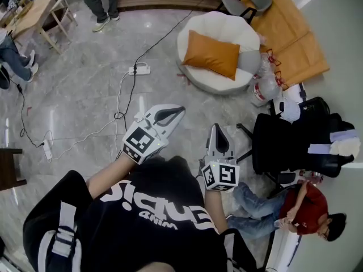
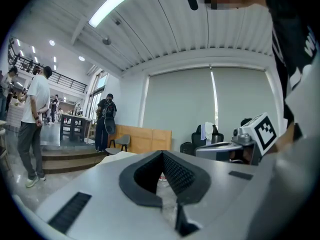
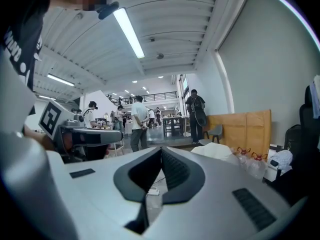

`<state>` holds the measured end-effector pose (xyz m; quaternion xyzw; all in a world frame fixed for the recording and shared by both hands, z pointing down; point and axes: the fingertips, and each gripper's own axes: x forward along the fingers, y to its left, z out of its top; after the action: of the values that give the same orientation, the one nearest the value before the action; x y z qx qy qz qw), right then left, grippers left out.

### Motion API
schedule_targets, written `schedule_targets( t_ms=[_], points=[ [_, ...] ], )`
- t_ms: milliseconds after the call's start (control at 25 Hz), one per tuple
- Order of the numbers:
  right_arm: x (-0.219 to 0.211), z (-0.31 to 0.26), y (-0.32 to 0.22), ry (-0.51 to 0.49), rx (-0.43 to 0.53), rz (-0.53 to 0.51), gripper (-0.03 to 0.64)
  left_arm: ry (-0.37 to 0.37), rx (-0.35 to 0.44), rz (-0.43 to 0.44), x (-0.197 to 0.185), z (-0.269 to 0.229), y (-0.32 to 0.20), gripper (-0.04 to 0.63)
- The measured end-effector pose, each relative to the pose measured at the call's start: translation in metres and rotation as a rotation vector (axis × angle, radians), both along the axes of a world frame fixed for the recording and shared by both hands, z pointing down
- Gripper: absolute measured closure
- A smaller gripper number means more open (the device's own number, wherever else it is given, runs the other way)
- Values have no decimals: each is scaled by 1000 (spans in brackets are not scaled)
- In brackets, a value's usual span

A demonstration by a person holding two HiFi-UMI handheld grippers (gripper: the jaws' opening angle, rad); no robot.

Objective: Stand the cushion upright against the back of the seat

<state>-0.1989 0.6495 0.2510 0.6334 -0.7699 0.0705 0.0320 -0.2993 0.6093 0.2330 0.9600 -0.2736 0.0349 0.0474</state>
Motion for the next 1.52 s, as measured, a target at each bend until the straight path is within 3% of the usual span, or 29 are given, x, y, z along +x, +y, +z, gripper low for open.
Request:
schedule_targets(
  t_ms=[280, 520, 1120, 1520],
  points=[
    [1, 3, -5, 12, -15, 37, 595, -11, -32, 19, -16, 13, -10, 588],
    [10, 11, -16, 10, -12, 64, 595, -11, -26, 41, -7, 19, -24, 588],
    [41, 19, -52, -9, -30, 21, 595, -17, -67, 54, 42, 20, -62, 588],
    [99, 17, -109, -35, -34, -2, 595, -32, -85, 36, 97, 20, -124, 588]
  ],
)
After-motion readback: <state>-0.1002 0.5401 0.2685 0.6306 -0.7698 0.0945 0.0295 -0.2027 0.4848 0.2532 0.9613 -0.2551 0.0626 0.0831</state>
